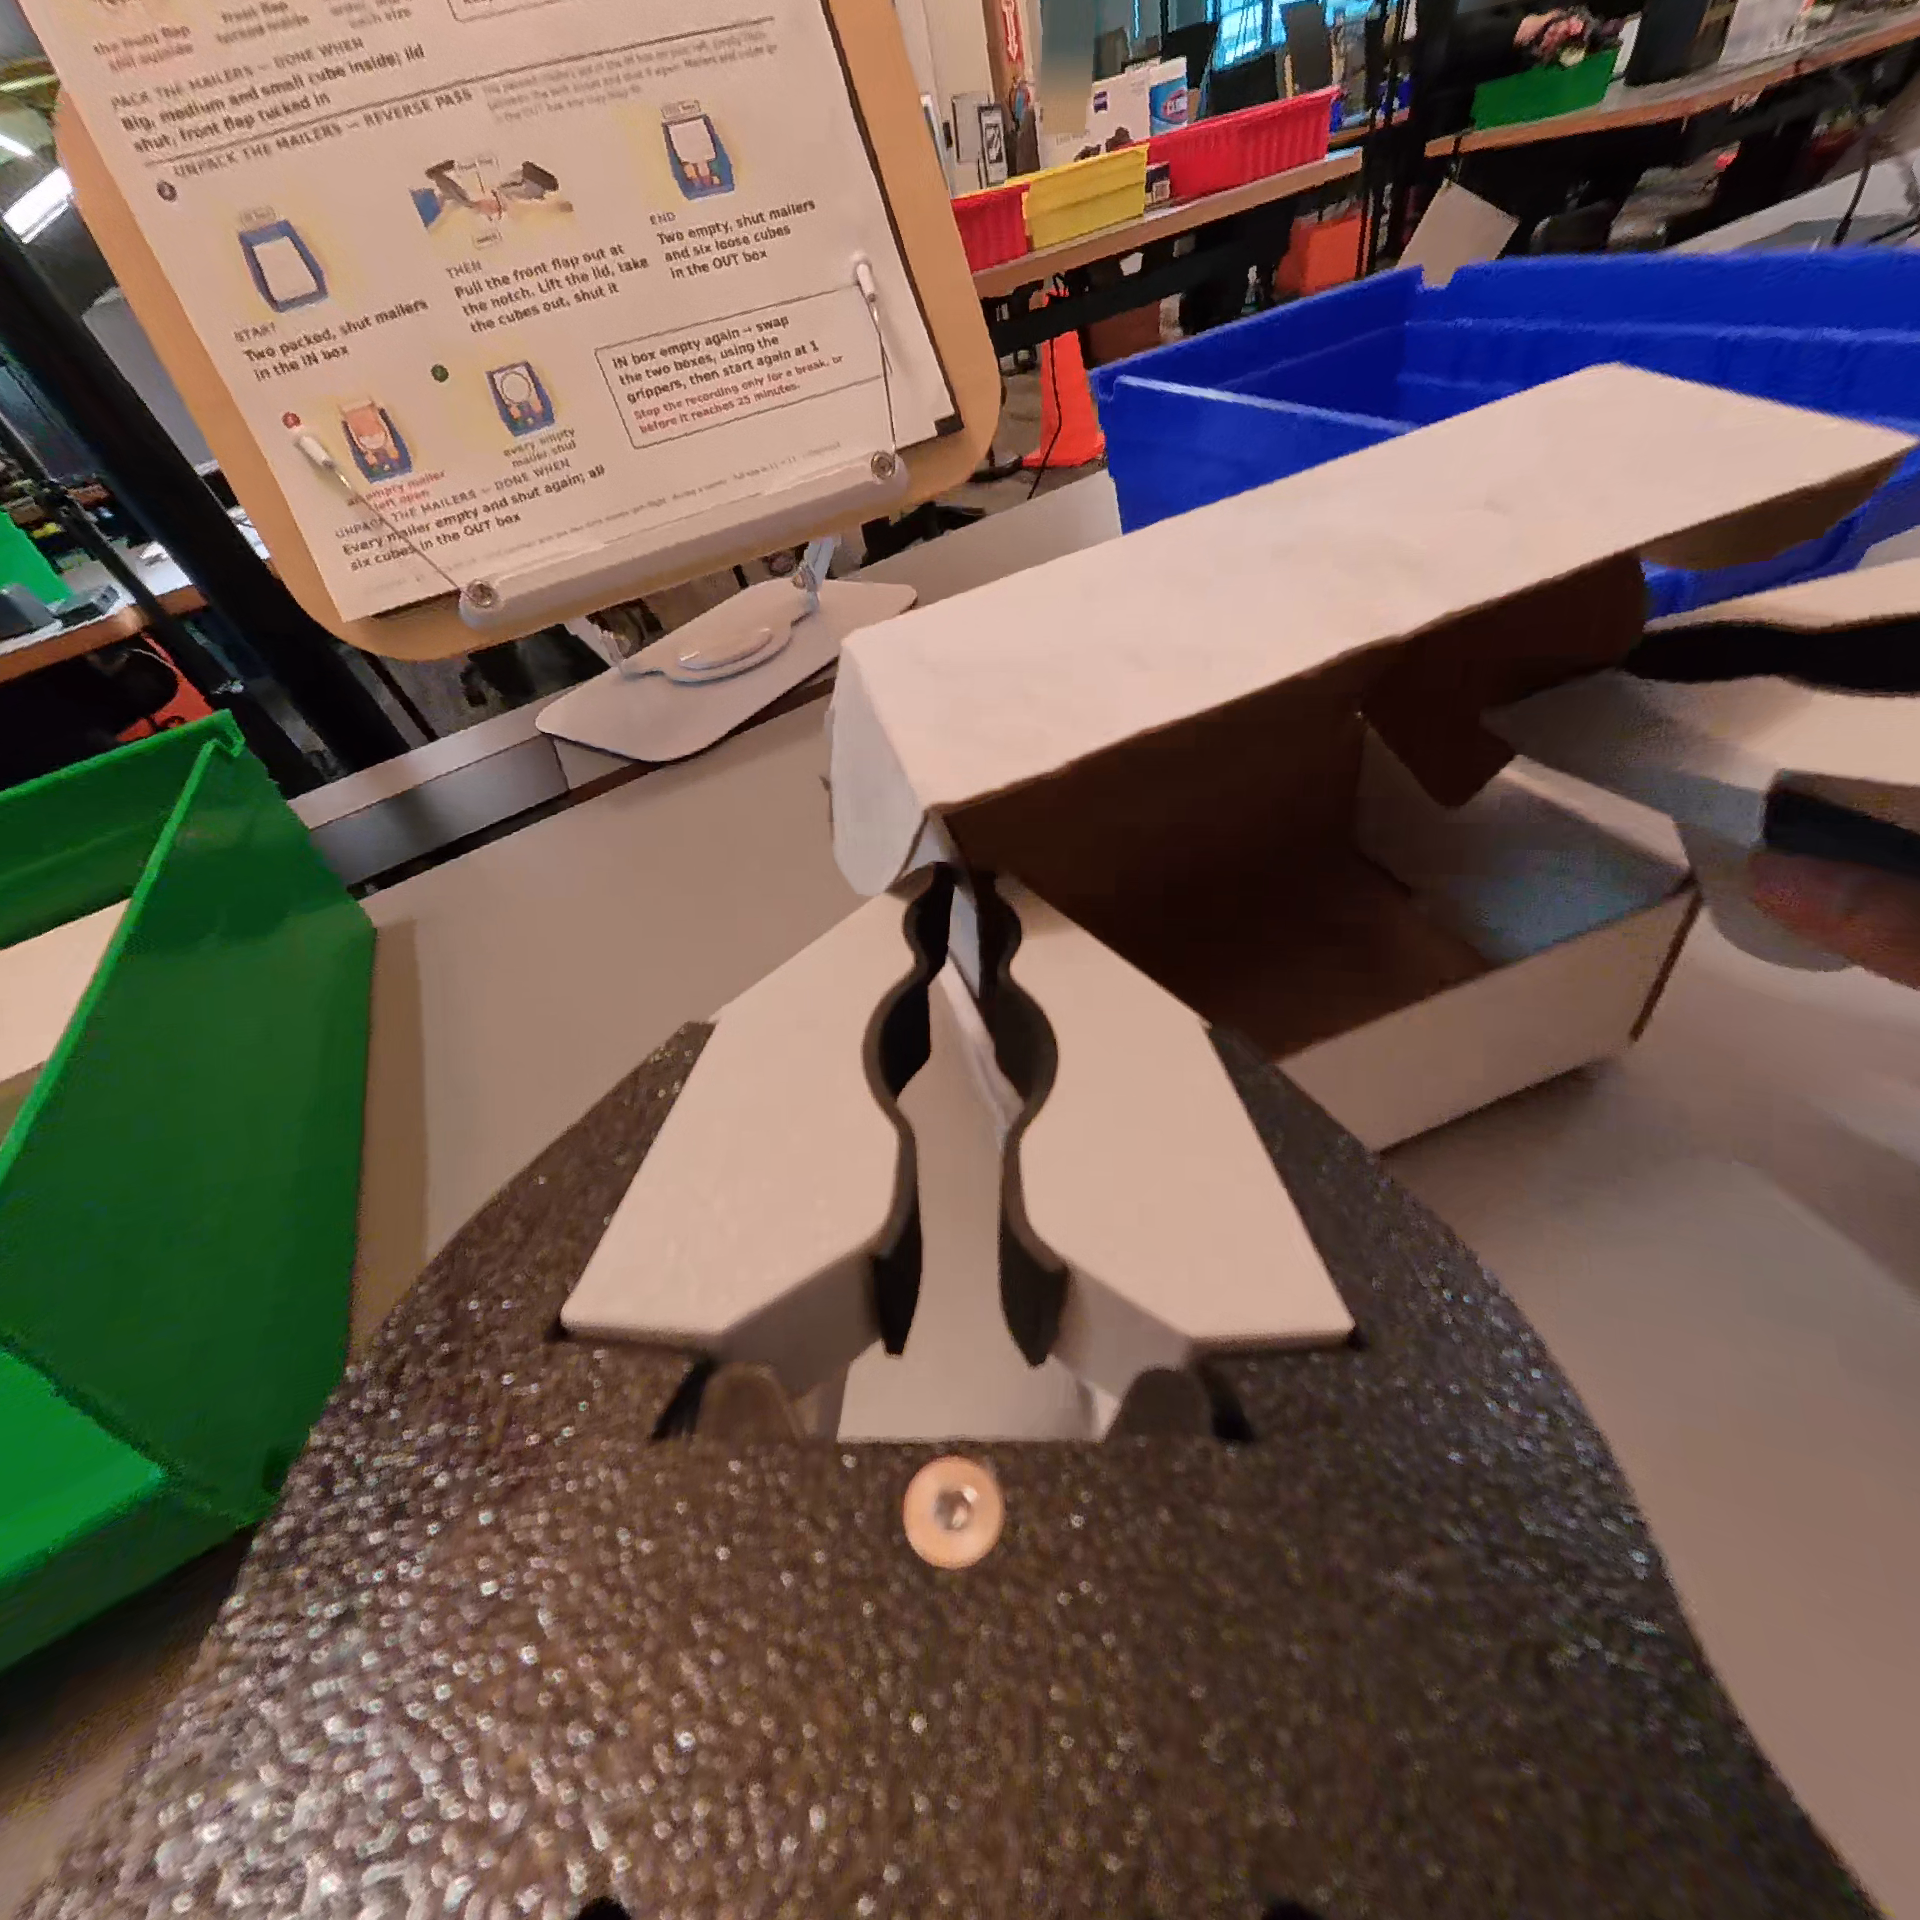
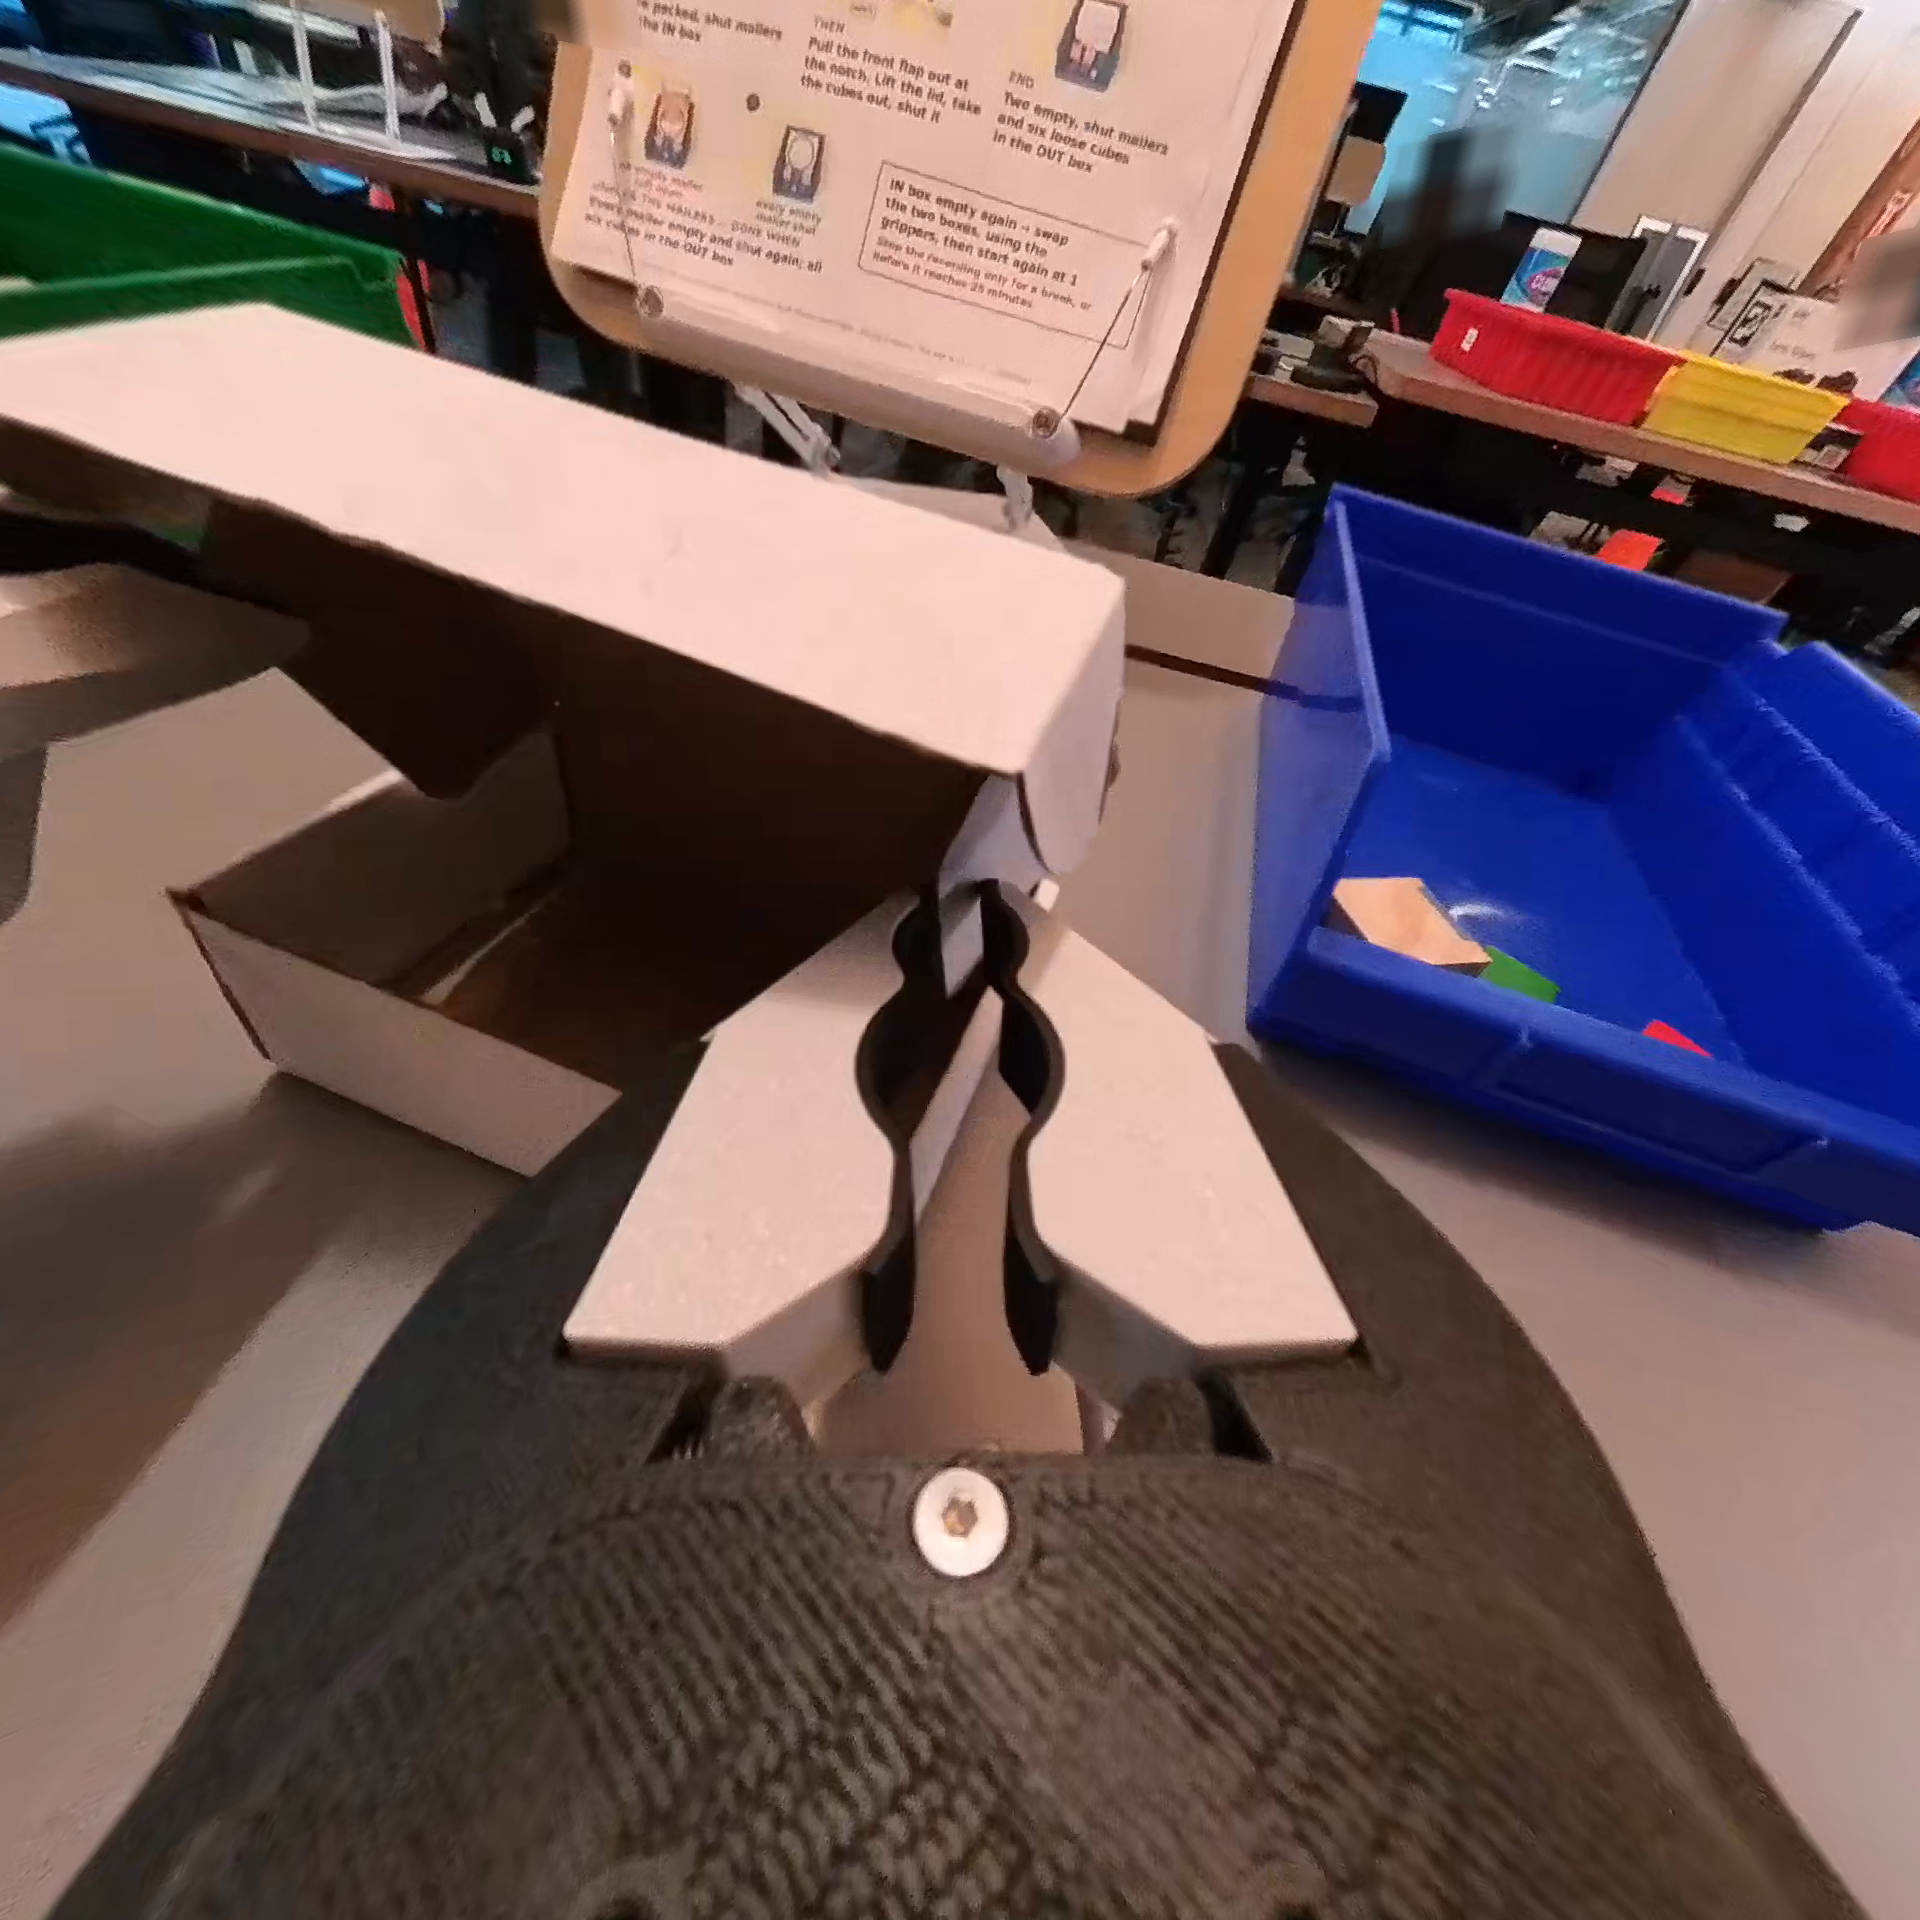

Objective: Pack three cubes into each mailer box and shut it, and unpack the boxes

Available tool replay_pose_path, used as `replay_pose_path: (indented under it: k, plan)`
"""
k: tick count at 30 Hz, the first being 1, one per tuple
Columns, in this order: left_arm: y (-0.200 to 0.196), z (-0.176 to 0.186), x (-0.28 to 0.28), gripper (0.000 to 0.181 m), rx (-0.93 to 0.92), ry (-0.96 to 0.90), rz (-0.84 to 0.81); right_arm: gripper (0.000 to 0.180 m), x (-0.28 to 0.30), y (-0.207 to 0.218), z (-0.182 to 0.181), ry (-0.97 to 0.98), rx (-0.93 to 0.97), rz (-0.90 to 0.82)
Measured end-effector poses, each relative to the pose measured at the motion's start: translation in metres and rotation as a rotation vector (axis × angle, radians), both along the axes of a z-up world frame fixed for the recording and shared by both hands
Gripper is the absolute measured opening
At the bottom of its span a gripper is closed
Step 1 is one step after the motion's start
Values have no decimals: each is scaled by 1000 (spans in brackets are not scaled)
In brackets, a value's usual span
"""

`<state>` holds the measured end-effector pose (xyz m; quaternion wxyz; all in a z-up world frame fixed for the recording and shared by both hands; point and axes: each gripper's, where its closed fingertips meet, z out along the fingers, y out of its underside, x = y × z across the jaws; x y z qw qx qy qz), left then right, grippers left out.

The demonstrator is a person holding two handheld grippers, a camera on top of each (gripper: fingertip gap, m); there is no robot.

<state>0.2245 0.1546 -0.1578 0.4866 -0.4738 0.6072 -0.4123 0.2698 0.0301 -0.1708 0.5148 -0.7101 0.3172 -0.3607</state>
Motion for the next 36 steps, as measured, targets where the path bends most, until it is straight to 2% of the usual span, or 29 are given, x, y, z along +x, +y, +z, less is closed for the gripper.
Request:
replay_pose_path:
  k: [3, 9, 12, 13, 20, 21, 24, 27, 32, 36]
  plan:
    - [2, -7, -4, 2, 32, 18, 7, 7, -2, -4, -5, 10, -31, 25]
    - [-5, -16, -12, 2, 64, 46, -20, 30, -20, -24, 0, -55, -108, -4]
    - [-5, -21, -14, 1, 74, 59, -21, 37, -37, -34, 1, -177, -236, -67]
    - [-5, -21, -14, 1, 78, 62, -22, 47, -40, -38, 5, -226, -267, -100]
    - [-7, -28, -17, 1, 94, 90, -20, 73, -64, -32, 43, -490, -408, -182]
    - [-8, -30, -17, 2, 92, 96, -24, 73, -69, -23, 47, -549, -434, -145]
    - [-14, -35, -19, 12, 86, 122, -61, 50, -73, -3, 44, -694, -656, -81]
    - [-18, -42, -31, 19, 92, 167, -110, 10, -68, 1, 35, -693, -794, -71]
    - [-1, -45, -59, 23, 174, 206, -123, 5, -70, -1, 28, -627, -779, 16]
    - [-3, -47, -73, 34, 168, 244, -169, 4, -74, -1, 4, -527, -819, 162]
